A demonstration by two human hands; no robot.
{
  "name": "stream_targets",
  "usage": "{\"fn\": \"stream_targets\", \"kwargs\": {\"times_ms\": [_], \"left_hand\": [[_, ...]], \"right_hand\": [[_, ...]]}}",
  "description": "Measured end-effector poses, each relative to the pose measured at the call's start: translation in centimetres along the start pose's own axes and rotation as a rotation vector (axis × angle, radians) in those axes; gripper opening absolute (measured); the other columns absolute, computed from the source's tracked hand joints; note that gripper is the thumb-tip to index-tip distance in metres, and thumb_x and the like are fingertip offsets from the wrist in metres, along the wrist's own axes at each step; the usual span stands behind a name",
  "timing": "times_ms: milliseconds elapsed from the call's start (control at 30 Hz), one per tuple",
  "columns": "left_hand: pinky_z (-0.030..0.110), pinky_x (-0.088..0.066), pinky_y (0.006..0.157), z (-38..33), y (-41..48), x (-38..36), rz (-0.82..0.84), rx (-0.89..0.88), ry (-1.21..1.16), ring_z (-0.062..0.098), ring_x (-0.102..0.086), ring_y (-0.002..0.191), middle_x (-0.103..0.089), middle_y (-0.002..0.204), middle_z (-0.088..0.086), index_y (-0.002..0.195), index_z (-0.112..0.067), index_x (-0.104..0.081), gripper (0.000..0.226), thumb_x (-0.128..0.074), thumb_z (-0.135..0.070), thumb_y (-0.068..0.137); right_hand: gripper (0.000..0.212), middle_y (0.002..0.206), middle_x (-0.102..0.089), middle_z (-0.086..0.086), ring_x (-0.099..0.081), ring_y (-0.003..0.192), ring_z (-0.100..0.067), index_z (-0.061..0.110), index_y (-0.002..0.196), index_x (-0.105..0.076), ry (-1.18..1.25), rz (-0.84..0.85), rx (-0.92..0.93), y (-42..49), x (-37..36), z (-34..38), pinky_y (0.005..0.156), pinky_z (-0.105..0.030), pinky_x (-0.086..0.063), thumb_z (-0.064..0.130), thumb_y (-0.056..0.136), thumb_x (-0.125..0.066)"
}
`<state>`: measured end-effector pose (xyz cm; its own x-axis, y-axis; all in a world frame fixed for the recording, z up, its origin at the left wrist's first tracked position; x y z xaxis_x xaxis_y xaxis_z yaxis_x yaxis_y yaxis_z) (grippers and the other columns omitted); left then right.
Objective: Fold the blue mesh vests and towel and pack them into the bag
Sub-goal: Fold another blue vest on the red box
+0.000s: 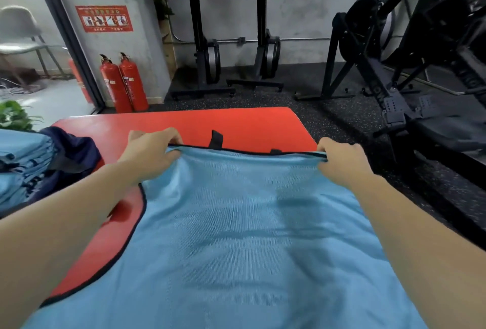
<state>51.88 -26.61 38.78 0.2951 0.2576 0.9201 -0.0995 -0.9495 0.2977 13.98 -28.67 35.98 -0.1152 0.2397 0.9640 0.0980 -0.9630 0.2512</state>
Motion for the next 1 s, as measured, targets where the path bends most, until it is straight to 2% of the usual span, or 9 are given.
{"fn": "stream_targets", "kwargs": {"times_ms": [100, 200, 300, 400, 533, 600, 733, 833, 1000], "left_hand": [[0.042, -0.033, 0.103, -1.9, -5.0, 1.4, 0.012, -0.077, 0.088, 0.015, -0.062, 0.095, -0.065, 0.103, -0.015, 0.112, -0.034, -0.062, 0.019, -0.059, -0.031, 0.093], [0.036, -0.025, 0.097, -3.2, -10.8, -0.9, 0.156, -0.145, 0.367, 0.009, -0.062, 0.096, -0.067, 0.104, -0.017, 0.107, -0.037, -0.065, 0.018, -0.053, -0.040, 0.094], [0.036, -0.022, 0.091, -3.7, -15.3, -3.6, 0.294, -0.153, 0.456, 0.008, -0.060, 0.099, -0.066, 0.102, -0.015, 0.105, -0.034, -0.062, 0.019, -0.051, -0.042, 0.092], [0.036, -0.020, 0.086, -4.0, -17.6, -4.1, 0.347, -0.107, 0.465, 0.011, -0.059, 0.097, -0.065, 0.099, -0.012, 0.105, -0.031, -0.060, 0.018, -0.049, -0.036, 0.091], [0.035, -0.017, 0.082, -4.4, -18.4, 0.2, 0.159, -0.065, 0.354, 0.014, -0.058, 0.085, -0.066, 0.088, -0.010, 0.098, -0.034, -0.055, 0.008, -0.052, -0.034, 0.090], [0.033, -0.015, 0.080, -4.2, -19.7, 0.8, 0.124, -0.100, 0.340, 0.013, -0.058, 0.083, -0.065, 0.083, -0.011, 0.093, -0.036, -0.053, 0.005, -0.055, -0.035, 0.088], [0.031, -0.014, 0.080, -4.2, -24.6, -3.0, 0.318, -0.181, 0.393, 0.005, -0.054, 0.086, -0.061, 0.084, -0.017, 0.085, -0.035, -0.051, 0.009, -0.052, -0.027, 0.081], [0.031, -0.014, 0.082, -4.5, -25.4, -2.7, 0.268, -0.171, 0.363, 0.005, -0.050, 0.080, -0.058, 0.081, -0.016, 0.079, -0.034, -0.047, 0.014, -0.052, -0.022, 0.077], [0.034, -0.020, 0.091, -4.7, -26.8, -2.6, 0.291, -0.208, 0.319, 0.004, -0.047, 0.070, -0.056, 0.074, -0.014, 0.074, -0.032, -0.046, 0.017, -0.051, -0.016, 0.073]], "right_hand": [[0.024, 0.090, -0.065, 0.005, -0.060, 0.095, -0.024, 0.028, 0.105, -0.054, -0.108, -0.067, 0.006, -5.1, 2.2, 0.1, 0.077, -0.036, -0.027, 0.017, 0.084, -0.055], [0.022, 0.102, -0.066, 0.010, -0.058, 0.104, -0.016, 0.034, 0.100, -0.058, -0.188, 0.096, -0.026, -10.9, -0.3, -0.1, 0.079, -0.034, -0.026, 0.020, 0.083, -0.056], [0.018, 0.108, -0.063, 0.015, -0.053, 0.110, -0.012, 0.036, 0.089, -0.051, -0.126, 0.245, -0.110, -15.3, -2.7, -0.5, 0.085, -0.034, -0.025, 0.019, 0.084, -0.054], [0.021, 0.104, -0.061, 0.014, -0.053, 0.107, -0.011, 0.036, 0.085, -0.049, -0.095, 0.251, -0.137, -17.2, -2.0, -0.2, 0.089, -0.035, -0.027, 0.015, 0.083, -0.053], [0.027, 0.083, -0.052, 0.012, -0.046, 0.092, -0.015, 0.030, 0.067, -0.041, -0.019, 0.112, -0.153, -18.7, 2.4, -0.8, 0.081, -0.034, -0.022, 0.011, 0.080, -0.056], [0.028, 0.079, -0.050, 0.013, -0.042, 0.088, -0.013, 0.030, 0.066, -0.039, -0.039, 0.126, -0.152, -20.4, 2.9, -1.2, 0.081, -0.034, -0.020, 0.012, 0.080, -0.057], [0.027, 0.089, -0.055, 0.013, -0.050, 0.098, -0.013, 0.032, 0.067, -0.039, -0.087, 0.251, -0.110, -25.1, -0.6, -0.6, 0.085, -0.036, -0.023, 0.014, 0.080, -0.054], [0.026, 0.089, -0.055, 0.012, -0.044, 0.092, -0.013, 0.030, 0.067, -0.039, -0.094, 0.189, -0.126, -26.0, 0.0, -0.9, 0.089, -0.037, -0.025, 0.011, 0.077, -0.053], [0.021, 0.099, -0.057, 0.011, -0.049, 0.101, -0.014, 0.033, 0.081, -0.047, -0.136, 0.286, -0.079, -27.3, -0.5, -0.8, 0.092, -0.038, -0.027, 0.013, 0.082, -0.052]]}}
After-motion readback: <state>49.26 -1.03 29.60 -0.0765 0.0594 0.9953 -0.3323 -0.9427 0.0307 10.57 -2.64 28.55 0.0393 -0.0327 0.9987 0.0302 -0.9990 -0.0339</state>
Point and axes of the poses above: each hand's wrist, its own y-axis towards the middle knuckle, its own x-axis out of the back of the hand, z = x × y, the point moved 8 cm from there along y, towards the middle knuckle
